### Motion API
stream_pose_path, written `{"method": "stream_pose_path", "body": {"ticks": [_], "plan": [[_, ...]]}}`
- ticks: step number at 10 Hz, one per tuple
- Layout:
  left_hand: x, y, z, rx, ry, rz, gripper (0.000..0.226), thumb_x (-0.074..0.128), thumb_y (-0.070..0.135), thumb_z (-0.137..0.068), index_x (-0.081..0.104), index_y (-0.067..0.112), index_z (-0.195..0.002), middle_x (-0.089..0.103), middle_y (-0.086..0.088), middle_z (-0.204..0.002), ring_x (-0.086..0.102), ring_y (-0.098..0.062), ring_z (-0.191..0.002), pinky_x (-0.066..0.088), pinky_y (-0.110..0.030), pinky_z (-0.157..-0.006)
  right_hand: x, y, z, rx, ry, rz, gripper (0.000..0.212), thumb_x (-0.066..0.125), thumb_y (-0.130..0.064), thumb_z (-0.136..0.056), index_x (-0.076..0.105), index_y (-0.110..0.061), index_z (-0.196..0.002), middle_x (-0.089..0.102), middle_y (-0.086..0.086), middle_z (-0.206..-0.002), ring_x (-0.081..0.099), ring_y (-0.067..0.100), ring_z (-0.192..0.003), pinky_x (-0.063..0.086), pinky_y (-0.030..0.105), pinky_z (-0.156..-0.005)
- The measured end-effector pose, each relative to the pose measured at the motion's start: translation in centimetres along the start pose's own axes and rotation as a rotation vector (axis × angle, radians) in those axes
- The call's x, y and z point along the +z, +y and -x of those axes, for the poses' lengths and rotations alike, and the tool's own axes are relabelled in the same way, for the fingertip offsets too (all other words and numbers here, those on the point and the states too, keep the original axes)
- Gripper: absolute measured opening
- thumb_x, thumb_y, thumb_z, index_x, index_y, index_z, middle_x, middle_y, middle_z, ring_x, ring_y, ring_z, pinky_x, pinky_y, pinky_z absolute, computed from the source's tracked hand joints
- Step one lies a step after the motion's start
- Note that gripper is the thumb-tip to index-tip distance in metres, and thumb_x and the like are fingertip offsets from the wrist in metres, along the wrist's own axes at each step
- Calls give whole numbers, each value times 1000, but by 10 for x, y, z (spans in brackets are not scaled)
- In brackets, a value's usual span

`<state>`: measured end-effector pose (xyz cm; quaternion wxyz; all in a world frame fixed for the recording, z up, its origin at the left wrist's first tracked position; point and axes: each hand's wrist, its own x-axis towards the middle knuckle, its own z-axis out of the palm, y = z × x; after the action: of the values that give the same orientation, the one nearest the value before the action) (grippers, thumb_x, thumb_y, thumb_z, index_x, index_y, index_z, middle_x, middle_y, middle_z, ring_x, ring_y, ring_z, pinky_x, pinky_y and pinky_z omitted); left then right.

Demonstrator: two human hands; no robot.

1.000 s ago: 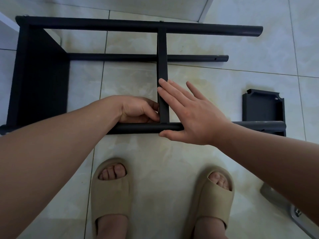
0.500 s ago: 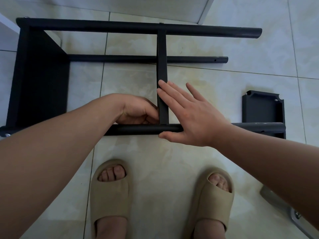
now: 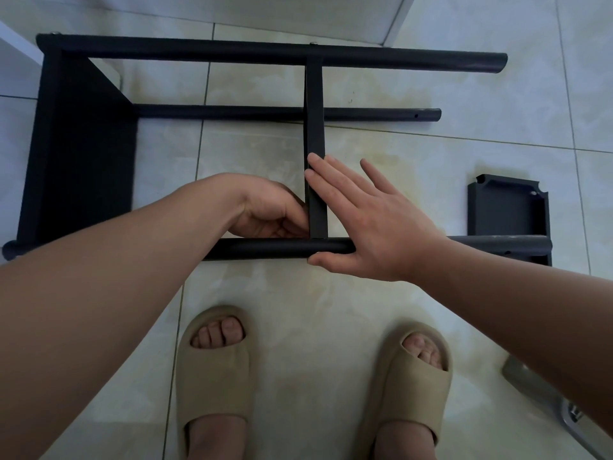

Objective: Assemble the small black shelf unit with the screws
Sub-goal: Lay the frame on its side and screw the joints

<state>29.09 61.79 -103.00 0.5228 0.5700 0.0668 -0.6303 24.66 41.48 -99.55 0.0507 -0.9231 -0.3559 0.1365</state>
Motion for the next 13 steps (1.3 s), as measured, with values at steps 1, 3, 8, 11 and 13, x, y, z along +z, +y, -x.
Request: {"method": "stream_pose_path", "body": {"ticks": [1, 3, 8, 11, 13], "plan": [[0, 2, 0, 2, -10, 2, 18, 67, 3, -66, 78, 17, -64, 72, -7, -74, 71, -17, -67, 56, -24, -60, 0, 0, 0, -1, 1, -1, 104, 31, -80, -87, 10, -13, -163, -1, 0, -171, 0, 17, -157, 7, 50, -127], [0, 0, -1, 23, 19, 38, 31, 53, -9, -87, 75, 10, -76, 72, -10, -77, 72, -19, -70, 59, -25, -63, 0, 0, 0, -2, 2, 4, 104, 31, -80, -87, 10, -12, -163, -1, 0, -171, -1, 16, -157, 8, 50, -127], [1, -11, -4, 101, -2, 113, 22, 53, -9, -88, 69, 3, -95, 73, -10, -82, 73, -19, -73, 58, -26, -64, 1, 0, 0, -4, 3, 1, 104, 30, -80, -87, 11, -12, -163, -1, 0, -171, 0, 16, -157, 8, 49, -127], [1, -17, -6, 112, -28, 76, 15, 63, 9, -72, 77, 13, -78, 73, -8, -79, 71, -17, -71, 56, -25, -63, 0, 0, 0, -3, -2, -9, 104, 29, -80, -86, 11, -13, -163, -2, -1, -171, 0, 16, -157, 8, 50, -127], [2, -17, -7, 162, -5, 107, 17, 54, -7, -86, 64, -2, -99, 70, -15, -86, 70, -22, -74, 58, -30, -69, 0, 0, 0, -1, -9, -10, 104, 29, -81, -86, 9, -13, -163, -3, -1, -171, -2, 15, -157, 7, 49, -127]]}}
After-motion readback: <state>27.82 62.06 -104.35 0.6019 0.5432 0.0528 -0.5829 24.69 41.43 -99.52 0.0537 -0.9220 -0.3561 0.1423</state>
